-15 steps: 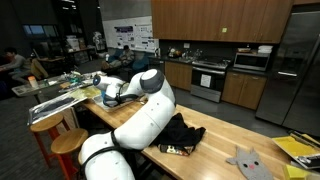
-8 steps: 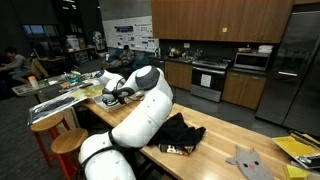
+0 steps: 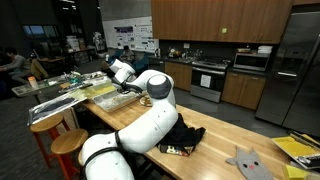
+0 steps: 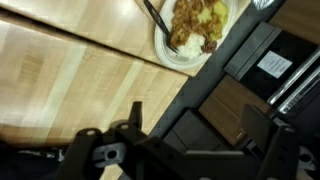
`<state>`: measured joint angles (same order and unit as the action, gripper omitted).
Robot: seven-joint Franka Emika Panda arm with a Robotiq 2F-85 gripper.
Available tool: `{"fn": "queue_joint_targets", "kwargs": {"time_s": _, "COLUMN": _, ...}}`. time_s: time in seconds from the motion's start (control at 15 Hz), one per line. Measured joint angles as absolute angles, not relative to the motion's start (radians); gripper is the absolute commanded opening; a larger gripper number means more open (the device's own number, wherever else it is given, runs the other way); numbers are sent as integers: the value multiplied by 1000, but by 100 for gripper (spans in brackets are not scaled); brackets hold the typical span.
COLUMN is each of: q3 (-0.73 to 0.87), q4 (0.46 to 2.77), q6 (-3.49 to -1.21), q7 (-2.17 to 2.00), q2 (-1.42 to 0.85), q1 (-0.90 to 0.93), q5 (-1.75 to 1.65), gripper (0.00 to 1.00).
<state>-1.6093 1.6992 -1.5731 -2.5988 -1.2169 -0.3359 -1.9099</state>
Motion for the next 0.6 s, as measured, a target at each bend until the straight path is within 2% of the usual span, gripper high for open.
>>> {"fn": "queue_joint_targets", "kwargs": {"time_s": 0.33, "q3": -1851, "q4": 1687, "q6": -1205, "q7": -2598, "q2": -1509, "q1": -348, "q5": -2250, "gripper": 100}}
{"fn": "queue_joint_targets", "kwargs": {"time_s": 0.6, "q3": -1894, "q4": 1633, "q6": -1190, "q7": -2598, "q2": -1511, "q1": -343, "q5": -2273, "gripper": 100}}
